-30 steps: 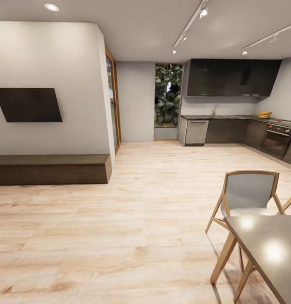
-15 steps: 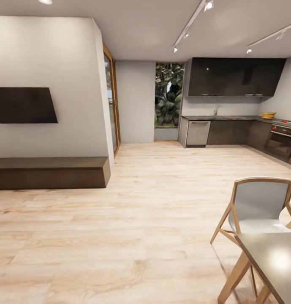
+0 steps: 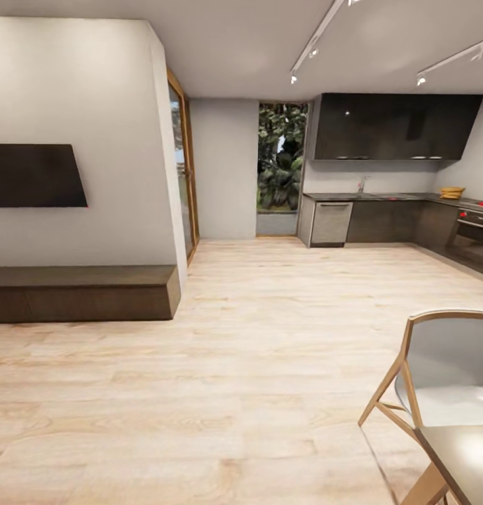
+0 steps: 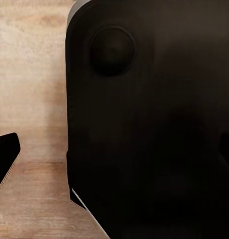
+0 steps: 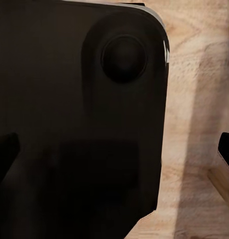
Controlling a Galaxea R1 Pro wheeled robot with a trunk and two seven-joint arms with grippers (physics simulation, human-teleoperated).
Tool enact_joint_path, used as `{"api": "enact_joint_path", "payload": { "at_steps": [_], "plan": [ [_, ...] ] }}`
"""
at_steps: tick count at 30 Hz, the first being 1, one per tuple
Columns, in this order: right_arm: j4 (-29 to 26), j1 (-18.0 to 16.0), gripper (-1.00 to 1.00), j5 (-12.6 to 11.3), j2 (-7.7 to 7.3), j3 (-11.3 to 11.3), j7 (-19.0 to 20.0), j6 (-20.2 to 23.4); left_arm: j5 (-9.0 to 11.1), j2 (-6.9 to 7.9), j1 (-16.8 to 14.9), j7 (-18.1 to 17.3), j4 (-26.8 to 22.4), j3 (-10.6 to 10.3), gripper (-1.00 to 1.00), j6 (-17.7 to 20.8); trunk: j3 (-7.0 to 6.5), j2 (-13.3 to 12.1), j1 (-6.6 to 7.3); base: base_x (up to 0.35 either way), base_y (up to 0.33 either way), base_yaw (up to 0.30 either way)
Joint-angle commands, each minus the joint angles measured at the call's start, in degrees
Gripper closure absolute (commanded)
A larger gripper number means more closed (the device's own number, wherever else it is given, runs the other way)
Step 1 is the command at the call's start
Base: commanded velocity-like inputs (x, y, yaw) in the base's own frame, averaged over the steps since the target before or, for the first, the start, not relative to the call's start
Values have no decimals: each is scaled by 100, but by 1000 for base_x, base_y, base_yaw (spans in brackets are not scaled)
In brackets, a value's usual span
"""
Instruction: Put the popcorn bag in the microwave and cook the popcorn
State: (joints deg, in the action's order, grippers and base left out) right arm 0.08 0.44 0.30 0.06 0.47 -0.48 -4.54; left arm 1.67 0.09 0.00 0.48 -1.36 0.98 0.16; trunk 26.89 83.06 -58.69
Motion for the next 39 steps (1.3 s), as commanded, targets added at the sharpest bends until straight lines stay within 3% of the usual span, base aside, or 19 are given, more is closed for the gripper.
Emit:
{"api": "enact_joint_path", "payload": {
  "at_steps": [1, 39],
  "plan": [
    [1, 0, -100, 4, 0, 4, -5, -20, 17, 0, 0, 5, -5, 7, -100, 2, 4, 2, -3, 321, 0, 0],
    [1, 0, -100, 24, -32, 16, -5, -33, 10, -18, 0, 8, -5, 25, -100, -60, 4, 2, -3, 321, 0, 0]
  ]
}}
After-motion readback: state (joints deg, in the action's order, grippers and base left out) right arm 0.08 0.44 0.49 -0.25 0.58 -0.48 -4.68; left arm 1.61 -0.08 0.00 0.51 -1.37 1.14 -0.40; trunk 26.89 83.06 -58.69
